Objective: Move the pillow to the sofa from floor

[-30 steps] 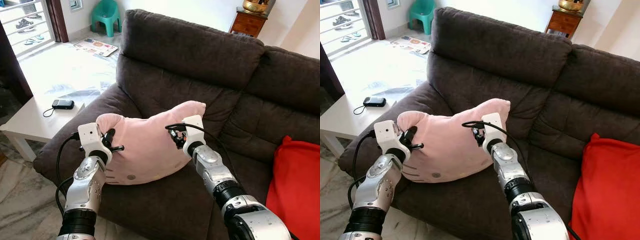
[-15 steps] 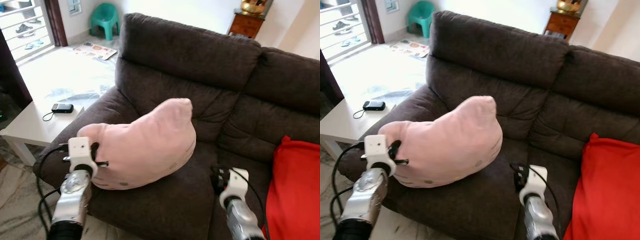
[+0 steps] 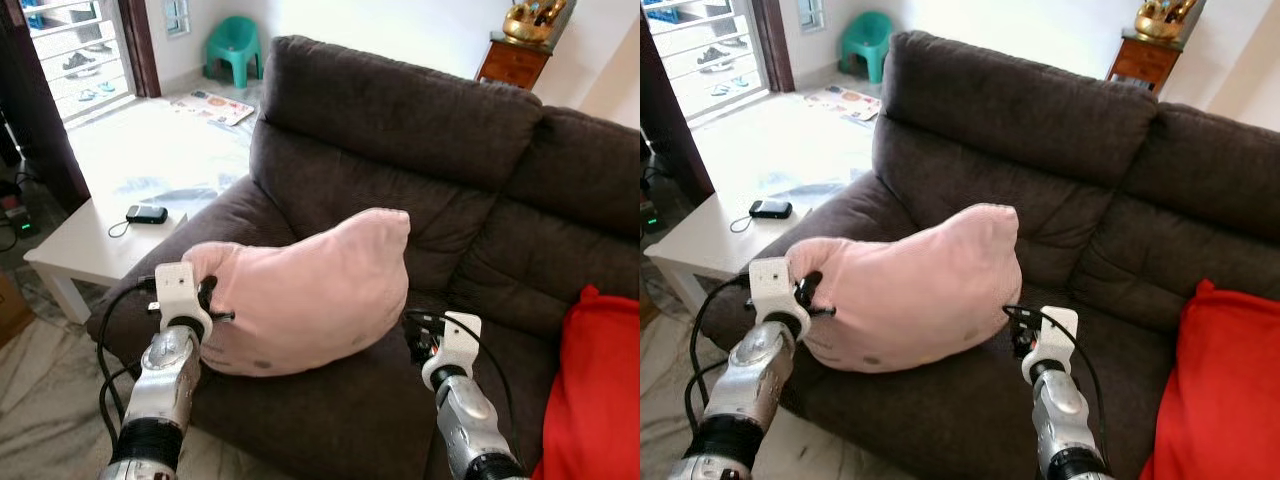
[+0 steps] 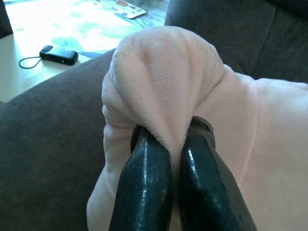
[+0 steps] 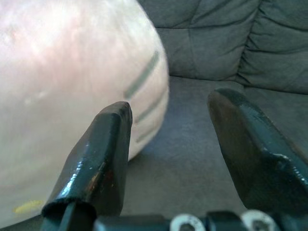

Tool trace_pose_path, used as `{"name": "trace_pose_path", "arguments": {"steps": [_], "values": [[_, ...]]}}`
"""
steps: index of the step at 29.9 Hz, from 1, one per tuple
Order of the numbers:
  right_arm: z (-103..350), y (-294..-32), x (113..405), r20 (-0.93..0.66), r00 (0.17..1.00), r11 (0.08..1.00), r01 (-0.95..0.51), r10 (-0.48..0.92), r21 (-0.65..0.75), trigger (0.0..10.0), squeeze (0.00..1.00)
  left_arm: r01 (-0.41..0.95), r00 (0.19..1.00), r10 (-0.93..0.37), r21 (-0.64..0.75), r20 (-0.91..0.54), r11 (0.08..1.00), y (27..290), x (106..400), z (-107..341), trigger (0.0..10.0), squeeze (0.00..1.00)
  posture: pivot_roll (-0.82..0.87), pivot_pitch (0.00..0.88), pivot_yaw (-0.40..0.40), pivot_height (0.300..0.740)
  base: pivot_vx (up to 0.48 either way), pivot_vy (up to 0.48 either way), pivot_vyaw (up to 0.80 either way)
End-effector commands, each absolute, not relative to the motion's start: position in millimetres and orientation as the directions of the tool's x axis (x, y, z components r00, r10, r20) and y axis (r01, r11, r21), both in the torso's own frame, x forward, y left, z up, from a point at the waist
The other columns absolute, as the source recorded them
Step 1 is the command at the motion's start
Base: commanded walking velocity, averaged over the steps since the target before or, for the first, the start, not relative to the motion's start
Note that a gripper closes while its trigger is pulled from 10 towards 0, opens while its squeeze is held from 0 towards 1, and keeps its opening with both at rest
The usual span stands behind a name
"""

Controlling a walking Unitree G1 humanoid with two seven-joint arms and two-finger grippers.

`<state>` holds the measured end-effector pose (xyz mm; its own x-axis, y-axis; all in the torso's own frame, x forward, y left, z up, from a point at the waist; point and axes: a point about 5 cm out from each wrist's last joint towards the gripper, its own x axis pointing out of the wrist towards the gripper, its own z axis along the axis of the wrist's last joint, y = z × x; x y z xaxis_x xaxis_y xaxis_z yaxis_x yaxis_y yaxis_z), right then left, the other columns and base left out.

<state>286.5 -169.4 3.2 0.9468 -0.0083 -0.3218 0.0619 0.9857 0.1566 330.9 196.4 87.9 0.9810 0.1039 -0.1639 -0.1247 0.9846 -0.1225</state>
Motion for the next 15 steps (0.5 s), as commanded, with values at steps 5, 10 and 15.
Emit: {"name": "trace_pose_path", "arguments": {"steps": [5, 10, 15], "values": [[-1.9, -177.7, 279.8, -0.333, 0.942, 0.985, 0.094, -0.041, 0.146, 10.0, 0.00, -0.552, 0.828, 0.482, -0.261, -0.287, 0.792, 263.9, 313.3, 70.4, 10.0, 0.00, 0.15, 0.000, -0.134, 0.740, 0.000, 0.000, 0.00], [-3.2, -177.0, 278.5, -0.337, 0.941, 0.986, 0.089, -0.036, 0.144, 10.0, 0.00, -0.692, 0.721, 0.627, -0.251, -0.295, 0.677, 295.6, 294.2, 64.9, 10.0, 0.00, 0.15, 0.000, -0.139, 0.740, 0.000, 0.000, 0.00], [-3.0, -172.5, 279.5, -0.339, 0.941, 0.986, 0.079, -0.025, 0.147, 10.0, 0.00, -0.689, 0.724, 0.621, -0.260, -0.301, 0.677, 292.2, 291.2, 60.5, 10.0, 0.00, 0.16, 0.000, -0.143, 0.740, 0.000, 0.000, 0.00]]}}
